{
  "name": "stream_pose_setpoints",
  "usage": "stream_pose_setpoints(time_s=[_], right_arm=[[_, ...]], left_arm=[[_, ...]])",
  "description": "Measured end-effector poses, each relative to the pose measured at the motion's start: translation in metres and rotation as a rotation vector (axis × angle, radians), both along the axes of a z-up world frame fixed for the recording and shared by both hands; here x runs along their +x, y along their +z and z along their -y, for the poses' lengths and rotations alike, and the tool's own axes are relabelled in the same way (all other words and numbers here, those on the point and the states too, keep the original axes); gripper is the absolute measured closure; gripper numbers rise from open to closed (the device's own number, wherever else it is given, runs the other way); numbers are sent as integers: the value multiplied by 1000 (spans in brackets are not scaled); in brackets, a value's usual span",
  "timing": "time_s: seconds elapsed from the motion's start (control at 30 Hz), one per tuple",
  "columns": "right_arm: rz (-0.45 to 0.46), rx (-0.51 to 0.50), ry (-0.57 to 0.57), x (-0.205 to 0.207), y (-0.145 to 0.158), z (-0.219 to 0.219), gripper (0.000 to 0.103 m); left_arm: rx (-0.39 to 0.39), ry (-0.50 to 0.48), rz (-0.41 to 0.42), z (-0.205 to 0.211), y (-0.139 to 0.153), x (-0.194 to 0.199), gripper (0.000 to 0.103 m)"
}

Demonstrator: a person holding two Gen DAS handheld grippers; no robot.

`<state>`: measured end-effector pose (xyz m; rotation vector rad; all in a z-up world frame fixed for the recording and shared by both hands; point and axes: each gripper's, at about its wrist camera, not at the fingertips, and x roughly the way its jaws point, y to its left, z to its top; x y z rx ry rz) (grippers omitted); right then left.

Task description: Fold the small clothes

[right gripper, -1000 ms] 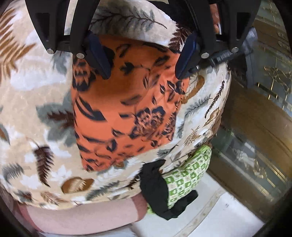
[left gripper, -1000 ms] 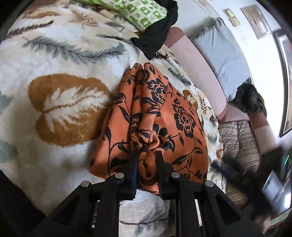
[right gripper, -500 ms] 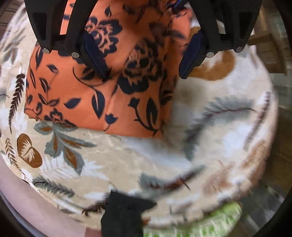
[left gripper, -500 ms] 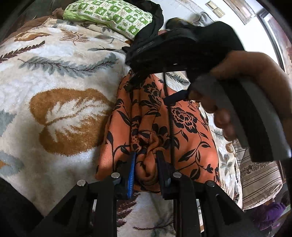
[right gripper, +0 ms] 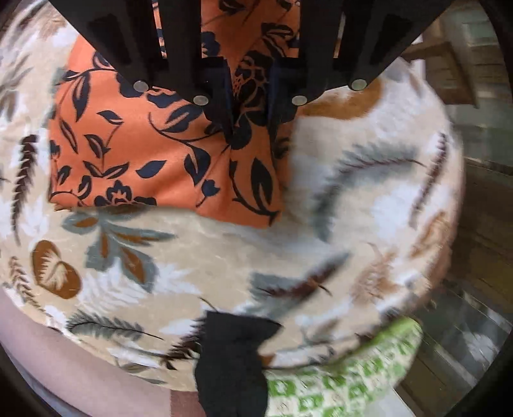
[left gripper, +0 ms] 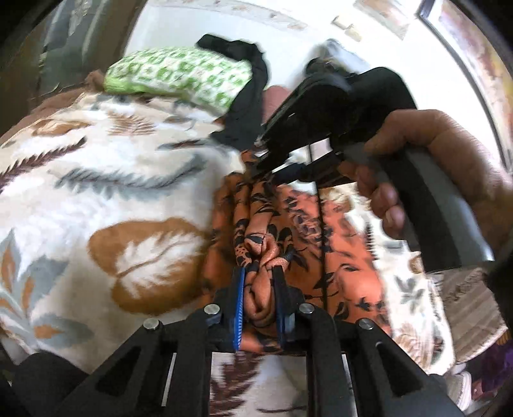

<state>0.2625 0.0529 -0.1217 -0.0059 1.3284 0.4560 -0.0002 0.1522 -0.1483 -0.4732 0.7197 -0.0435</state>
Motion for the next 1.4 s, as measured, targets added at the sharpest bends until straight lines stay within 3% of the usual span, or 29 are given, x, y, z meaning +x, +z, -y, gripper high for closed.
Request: stream_pose_setpoints(time_s=[0.07,0.1,0.17,0.27,0.3,0.33,0.4,0.47,0.57,0.63,0.67,0.73,0.83,0.9,1.03,1.1,1.17,1.2,1.23,1.3,1.4], right_arm=[[-3,0,-10,2,-16,-6,83],[-22,4,2,3,-25,-8,76],[-33,31,0,-4,-35,-3,73],[9,103,14,-19,-18,10,62],[22,123,8,-21,-11,16,43],[41,161,-1,-25,-1,23,35],[34,245,-12,-29,9,29,35],[-33,318,-3,-28,-3,23,35],[-227,398,-70,-12,-71,13,34],[-213,511,-124,-13,-70,27,34],[-221,579,-112,-17,-61,34,33],[-213,625,-42,-28,-42,49,33],[-146,693,-32,-57,-18,102,32],[-106,700,-82,-82,-18,146,31],[-118,801,-175,-123,-38,204,30],[-137,851,-166,-131,-49,218,30],[-201,873,-184,-134,-76,224,29],[-219,860,-210,-133,-86,228,29],[-242,885,-235,-135,-95,231,29],[-214,918,-225,-138,-88,236,29],[-137,938,-201,-138,-70,253,29]], left_arm=[[-18,7,-103,-4,-24,10,85],[-34,4,-130,-7,-33,12,82],[-61,5,-113,-11,-31,9,80],[-74,14,-109,-12,-32,8,80],[-77,16,-116,-13,-34,7,79],[-82,19,-118,-13,-34,7,78],[-87,27,-118,-14,-33,6,78],[-84,33,-119,-13,-32,6,78],[-56,46,-135,-11,-33,10,76],[-41,69,-139,-15,-29,4,54],[-33,94,-142,-17,-27,2,52],[-29,98,-142,-19,-20,-1,52],[0,109,-91,-17,1,-10,52],[17,80,-52,-9,16,-11,52],[83,-27,19,19,33,0,52],[161,-47,-22,29,18,13,52],[227,-11,-224,25,-23,36,50],[155,-9,-261,14,-37,38,48],[128,4,-241,8,-31,35,45],[201,18,-215,12,-5,32,45],[289,-22,-95,25,35,37,45]])
